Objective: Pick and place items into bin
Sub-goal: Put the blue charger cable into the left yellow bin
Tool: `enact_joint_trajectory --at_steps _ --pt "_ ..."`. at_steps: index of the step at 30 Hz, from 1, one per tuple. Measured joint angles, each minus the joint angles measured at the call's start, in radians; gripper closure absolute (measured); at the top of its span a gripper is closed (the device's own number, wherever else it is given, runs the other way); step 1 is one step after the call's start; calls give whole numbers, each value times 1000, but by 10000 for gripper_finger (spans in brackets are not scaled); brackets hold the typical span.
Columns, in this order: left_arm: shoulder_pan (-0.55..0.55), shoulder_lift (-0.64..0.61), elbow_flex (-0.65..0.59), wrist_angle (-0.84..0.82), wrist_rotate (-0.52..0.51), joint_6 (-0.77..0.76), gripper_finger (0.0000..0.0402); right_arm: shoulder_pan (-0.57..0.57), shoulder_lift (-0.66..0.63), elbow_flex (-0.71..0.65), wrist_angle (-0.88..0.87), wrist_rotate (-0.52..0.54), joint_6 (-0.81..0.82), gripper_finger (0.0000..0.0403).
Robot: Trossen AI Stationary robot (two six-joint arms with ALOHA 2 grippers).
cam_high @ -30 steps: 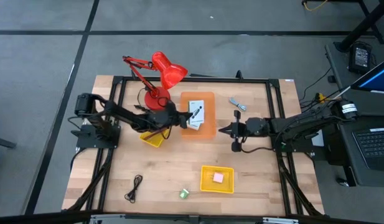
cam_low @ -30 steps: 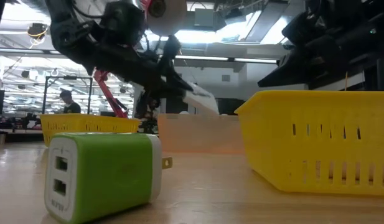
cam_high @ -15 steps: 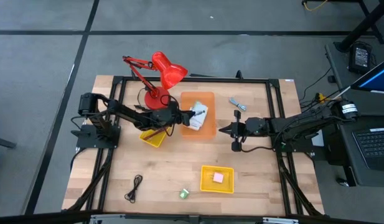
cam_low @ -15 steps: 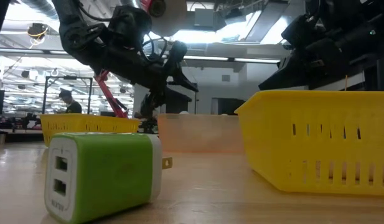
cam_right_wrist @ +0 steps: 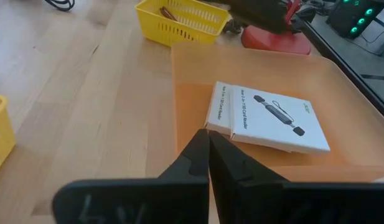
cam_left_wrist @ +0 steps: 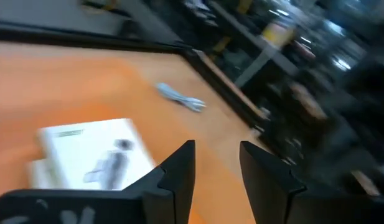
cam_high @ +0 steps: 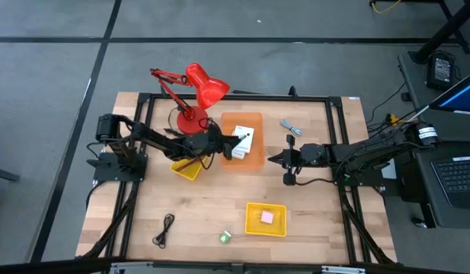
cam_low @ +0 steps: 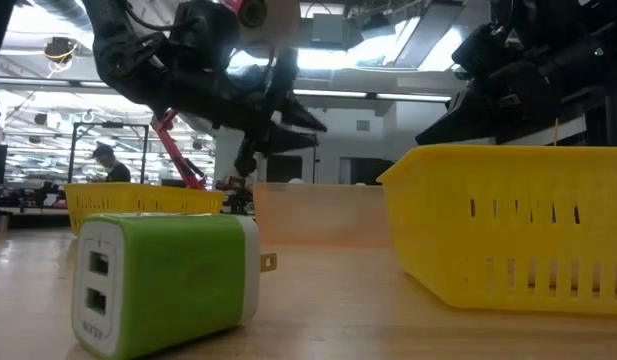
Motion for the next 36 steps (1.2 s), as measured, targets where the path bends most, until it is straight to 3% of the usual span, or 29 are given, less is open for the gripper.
enact_joint_trajectory --at_steps 4,14,19,25,29,33,36 --pt "-48 -1 0 21 74 112 294 0 0 0 0 0 -1 403" --pt "-172 -64 0 -1 66 435 347 0 0 0 3 1 28 403" --pt "-229 -166 0 -172 66 595 368 0 0 0 22 2 96 403" --pt "-292 -282 -6 -377 61 632 387 0 0 0 51 2 136 402" --pt "-343 -341 -47 -372 38 685 399 0 0 0 74 2 136 402" --pt "-390 -381 -116 -349 -63 676 399 0 0 0 85 2 135 402" --pt "-418 -397 -177 -312 -59 671 400 0 0 0 85 2 134 402"
